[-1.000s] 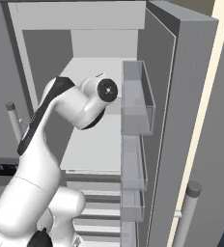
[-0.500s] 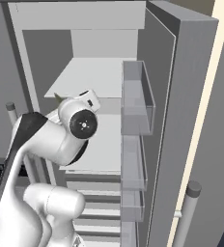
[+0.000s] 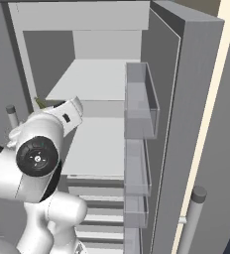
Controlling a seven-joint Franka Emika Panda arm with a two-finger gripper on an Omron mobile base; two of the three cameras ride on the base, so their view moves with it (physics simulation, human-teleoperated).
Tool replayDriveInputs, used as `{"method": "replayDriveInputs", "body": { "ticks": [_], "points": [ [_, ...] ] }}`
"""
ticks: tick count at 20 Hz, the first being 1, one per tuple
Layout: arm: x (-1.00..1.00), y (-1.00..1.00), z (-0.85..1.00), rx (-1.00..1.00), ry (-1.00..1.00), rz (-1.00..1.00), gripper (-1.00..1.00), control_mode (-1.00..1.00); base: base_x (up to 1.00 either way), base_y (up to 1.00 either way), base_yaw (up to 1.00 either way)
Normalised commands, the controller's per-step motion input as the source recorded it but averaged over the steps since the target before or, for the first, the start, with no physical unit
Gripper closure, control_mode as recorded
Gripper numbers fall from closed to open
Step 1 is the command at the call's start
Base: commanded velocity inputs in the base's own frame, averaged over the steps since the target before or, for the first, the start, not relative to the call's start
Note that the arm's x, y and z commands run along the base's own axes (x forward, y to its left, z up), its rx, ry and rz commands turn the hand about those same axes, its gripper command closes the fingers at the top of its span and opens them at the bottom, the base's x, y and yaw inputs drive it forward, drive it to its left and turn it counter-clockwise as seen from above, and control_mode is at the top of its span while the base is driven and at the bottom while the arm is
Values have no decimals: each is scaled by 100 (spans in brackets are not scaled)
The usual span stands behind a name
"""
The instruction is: There is a bowl on the dining counter. Grab a lemon wedge from the fridge and place it in the bowl. Then get the liquor bottle and glass cup from the cabinet and place them next to the bowl.
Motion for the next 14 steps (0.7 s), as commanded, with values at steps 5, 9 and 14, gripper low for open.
{"method": "replayDriveInputs", "body": {
  "ticks": [5, 9, 14],
  "points": [
    [-86, 0, 20, 0, -8, -3, 100, -100, 0, 0, 0],
    [-39, 16, -7, -9, 0, 1, 100, -100, 0, 0, 0],
    [-68, 12, -2, -7, -10, 5, 100, -100, 0, 0, 0]
  ]
}}
